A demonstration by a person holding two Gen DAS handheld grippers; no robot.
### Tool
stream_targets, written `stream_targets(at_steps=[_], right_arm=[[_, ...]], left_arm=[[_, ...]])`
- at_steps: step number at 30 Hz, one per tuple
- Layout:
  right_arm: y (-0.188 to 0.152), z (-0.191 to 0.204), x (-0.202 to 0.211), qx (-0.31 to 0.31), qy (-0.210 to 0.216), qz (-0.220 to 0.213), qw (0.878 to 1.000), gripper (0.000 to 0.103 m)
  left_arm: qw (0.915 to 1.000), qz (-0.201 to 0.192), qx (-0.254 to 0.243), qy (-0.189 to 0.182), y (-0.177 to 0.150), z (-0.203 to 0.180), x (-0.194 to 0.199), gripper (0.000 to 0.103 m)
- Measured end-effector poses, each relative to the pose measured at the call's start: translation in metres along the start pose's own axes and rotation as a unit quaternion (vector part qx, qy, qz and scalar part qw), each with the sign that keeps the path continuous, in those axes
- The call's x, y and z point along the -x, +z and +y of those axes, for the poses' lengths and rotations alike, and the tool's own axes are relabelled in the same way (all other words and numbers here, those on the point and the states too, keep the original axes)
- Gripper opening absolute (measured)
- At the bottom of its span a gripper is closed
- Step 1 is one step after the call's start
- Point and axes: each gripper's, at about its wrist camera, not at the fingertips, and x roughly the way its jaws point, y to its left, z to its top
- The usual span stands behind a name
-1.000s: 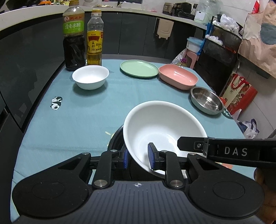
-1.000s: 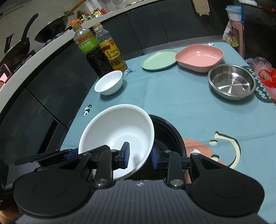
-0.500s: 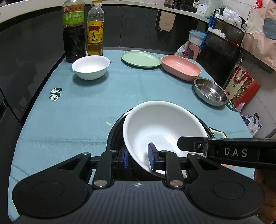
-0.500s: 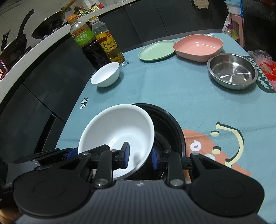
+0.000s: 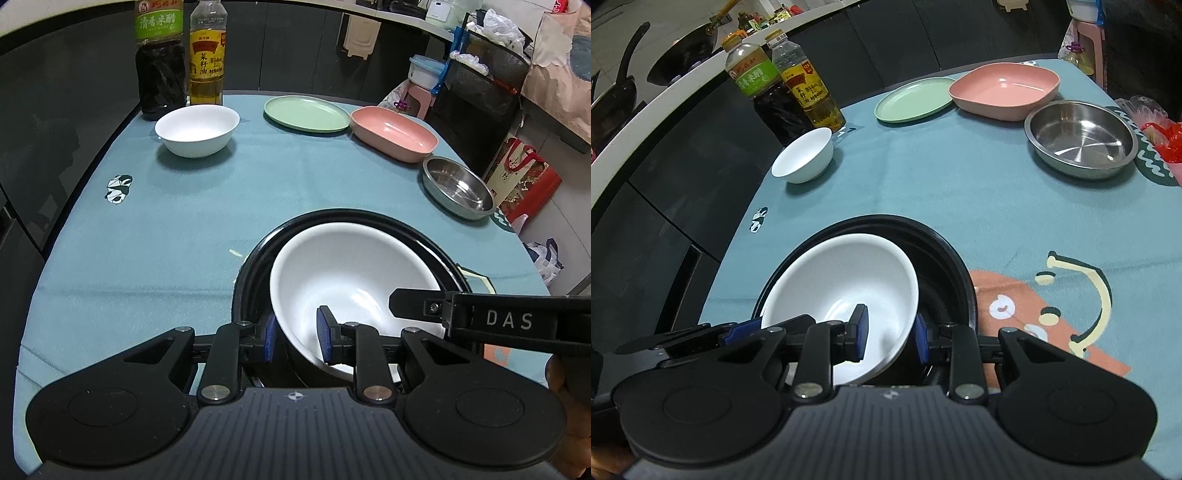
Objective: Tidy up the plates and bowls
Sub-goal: 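Open both grippers to release the white bowl into the black bowl, then move both grippers to the small white bowl by the bottles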
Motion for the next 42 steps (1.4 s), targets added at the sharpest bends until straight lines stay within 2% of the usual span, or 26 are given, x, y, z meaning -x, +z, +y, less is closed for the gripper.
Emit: stream_targets(at_steps=[11,18,28,34,42], right_arm=[[0.002,-0.005,0.007,-0.009,-0.007,-0.012,1.0,0.007],[0.005,-0.007,0.013,-0.014,-0.01,-0.024,1.0,0.007],[0.009,-0.004,0.019,-0.012,-0.008,-0.039,0.999,0.007],[0.016,0.001,0.02,0.0,-0.01,-0.046,0.999,0.008],[0.031,0.005,0.005,0.012,-0.013,-0.039,0.999,0.011]], left_arm=[[1.0,-0.001,0.002,0.004,0.001,0.001,0.002,0.022],[0.9996,-0.009,-0.019,0.016,-0.004,-0.001,0.008,0.022],[0.9992,-0.033,-0.018,0.016,-0.005,0.004,0.028,0.023],[0.9983,-0.051,-0.012,0.024,0.002,0.011,0.033,0.024],[0.997,-0.053,0.027,0.05,0.024,0.038,0.017,0.025]])
